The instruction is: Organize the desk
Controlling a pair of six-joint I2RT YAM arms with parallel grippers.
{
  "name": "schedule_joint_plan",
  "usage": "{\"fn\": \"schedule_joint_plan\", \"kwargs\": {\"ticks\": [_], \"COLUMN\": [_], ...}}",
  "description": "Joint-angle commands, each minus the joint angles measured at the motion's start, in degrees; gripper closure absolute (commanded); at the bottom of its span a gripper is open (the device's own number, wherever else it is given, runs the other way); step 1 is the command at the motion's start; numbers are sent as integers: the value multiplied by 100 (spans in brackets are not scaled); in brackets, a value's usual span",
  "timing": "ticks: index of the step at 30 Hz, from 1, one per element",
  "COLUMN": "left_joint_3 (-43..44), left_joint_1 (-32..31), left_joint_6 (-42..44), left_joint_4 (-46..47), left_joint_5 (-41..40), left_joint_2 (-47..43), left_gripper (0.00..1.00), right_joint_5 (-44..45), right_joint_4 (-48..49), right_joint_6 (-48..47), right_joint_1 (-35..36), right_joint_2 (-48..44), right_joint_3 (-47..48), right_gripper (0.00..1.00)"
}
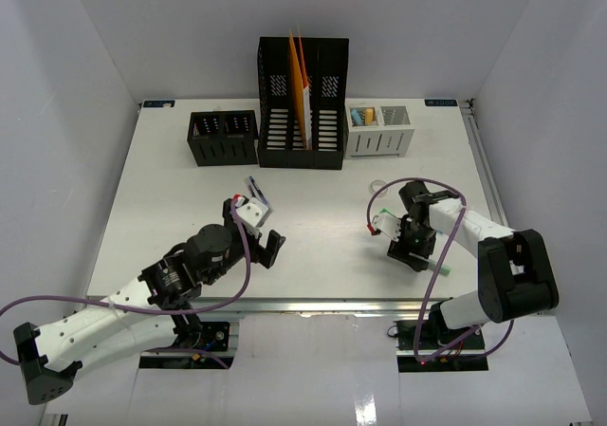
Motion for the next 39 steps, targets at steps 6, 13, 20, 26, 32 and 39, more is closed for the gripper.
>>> {"fn": "schedule_joint_plan", "kwargs": {"ticks": [6,13,20,26,32,39], "left_joint_3": [144,146,133,124,78,22], "left_joint_1": [14,22,45,128,232,314], "left_joint_6": [-57,-75,-87,-87,-57,-21], "left_joint_4": [-30,-30,-30,-14,65,93], "left_joint_5": [-39,-49,-55,-105,-169,-275], "left_joint_2": [28,45,63,43,5,85], "left_gripper": [2,2,2,2,2,2], "right_joint_5": [9,-384,-1296,-3079,-3970,-3482], "right_joint_4": [619,528,-320,-1706,-896,1880], "right_joint_6": [8,-40,-371,-657,541,3091], "right_joint_1": [104,225,386,547,579,566], "right_joint_2": [241,282,88,225,1017,2311], "right_joint_3": [-337,-455,74,2033,4046,5931], "right_gripper": [51,88,92,92,92,92]}}
